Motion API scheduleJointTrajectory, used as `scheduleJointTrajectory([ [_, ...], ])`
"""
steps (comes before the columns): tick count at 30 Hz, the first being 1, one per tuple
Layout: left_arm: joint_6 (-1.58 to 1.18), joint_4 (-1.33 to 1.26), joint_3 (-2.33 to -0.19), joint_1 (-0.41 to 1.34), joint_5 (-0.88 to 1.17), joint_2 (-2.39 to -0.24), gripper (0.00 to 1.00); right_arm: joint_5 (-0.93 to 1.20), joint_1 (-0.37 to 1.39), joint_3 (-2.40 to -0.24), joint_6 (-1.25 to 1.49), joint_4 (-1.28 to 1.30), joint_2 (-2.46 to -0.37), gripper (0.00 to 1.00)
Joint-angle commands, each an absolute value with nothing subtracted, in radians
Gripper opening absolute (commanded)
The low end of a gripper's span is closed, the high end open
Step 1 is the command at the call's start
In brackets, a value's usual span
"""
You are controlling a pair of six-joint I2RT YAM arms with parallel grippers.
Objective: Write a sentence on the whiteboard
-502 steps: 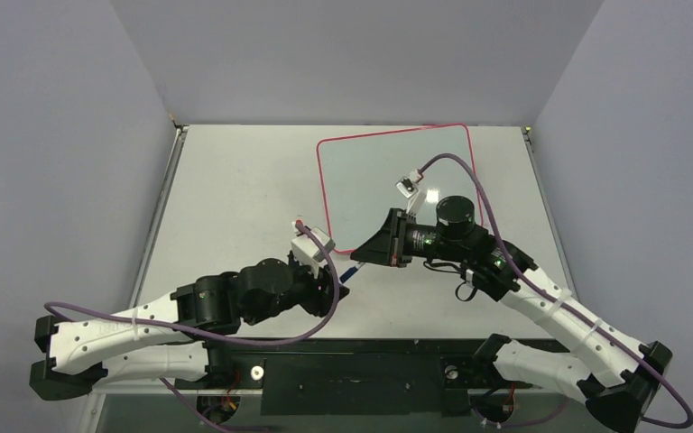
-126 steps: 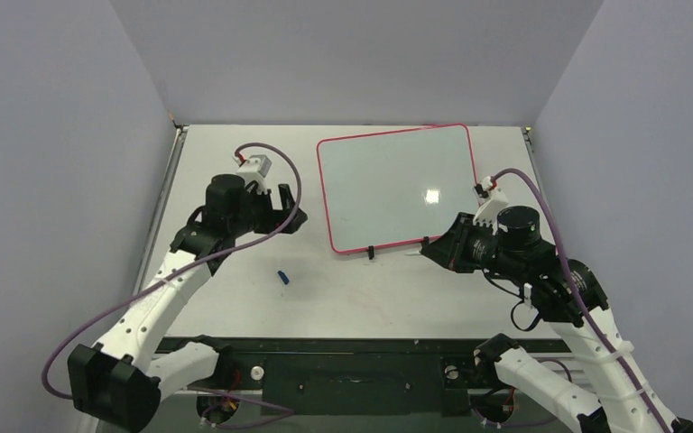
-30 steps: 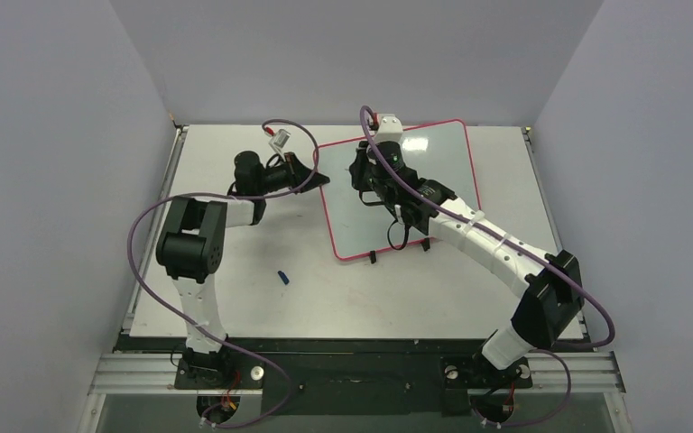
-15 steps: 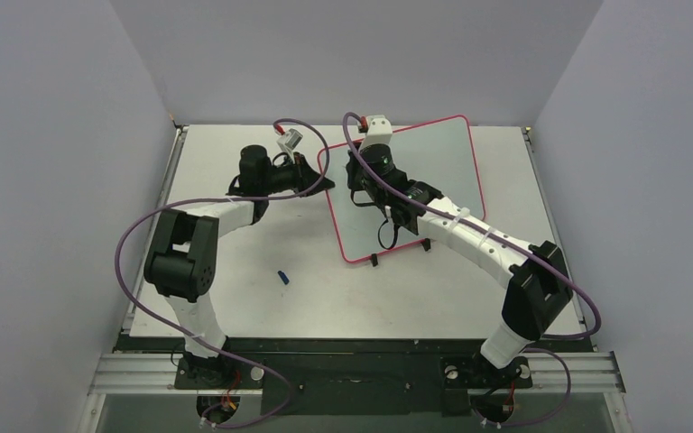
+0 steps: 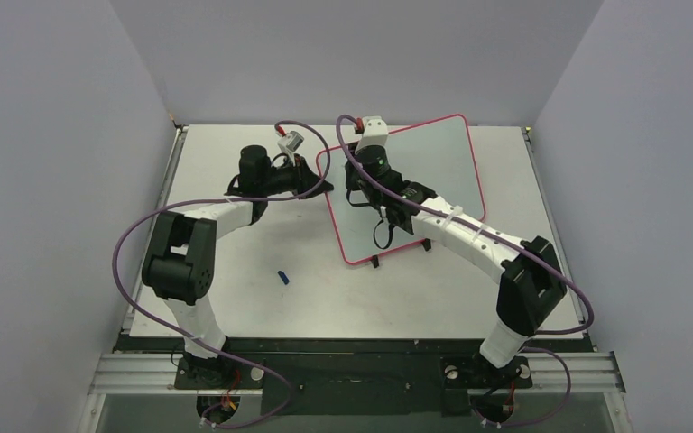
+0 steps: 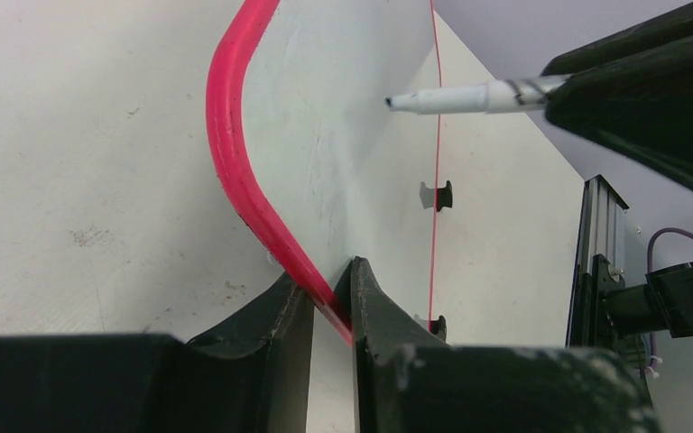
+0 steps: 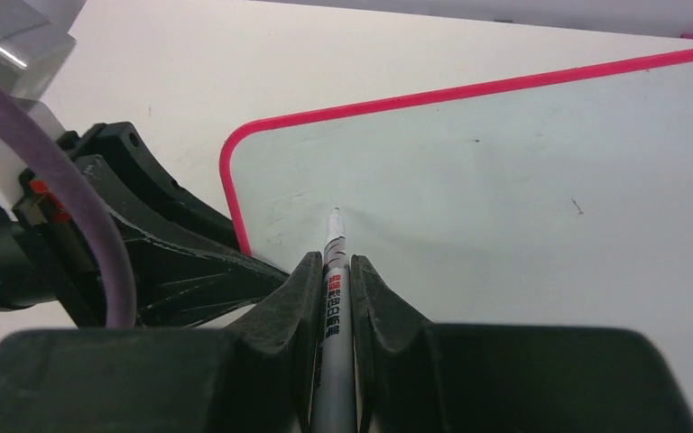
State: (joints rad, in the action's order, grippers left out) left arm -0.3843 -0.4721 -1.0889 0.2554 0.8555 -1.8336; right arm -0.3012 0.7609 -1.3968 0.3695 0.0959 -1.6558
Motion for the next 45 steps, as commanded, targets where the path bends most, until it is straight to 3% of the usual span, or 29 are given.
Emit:
scheduleJointTrajectory([
  [1, -0.182, -0.417, -1.070, 0.272, 0.838, -1.813, 0.00, -0.329, 0.768, -1.436, 0.356, 0.053, -1.695, 0.00],
  [45, -0.156, -0.395, -1.077, 0.276, 0.839, -1.806, 0.00, -0.359, 0.758, -1.358, 0.342, 0.121, -1.689, 0.00],
])
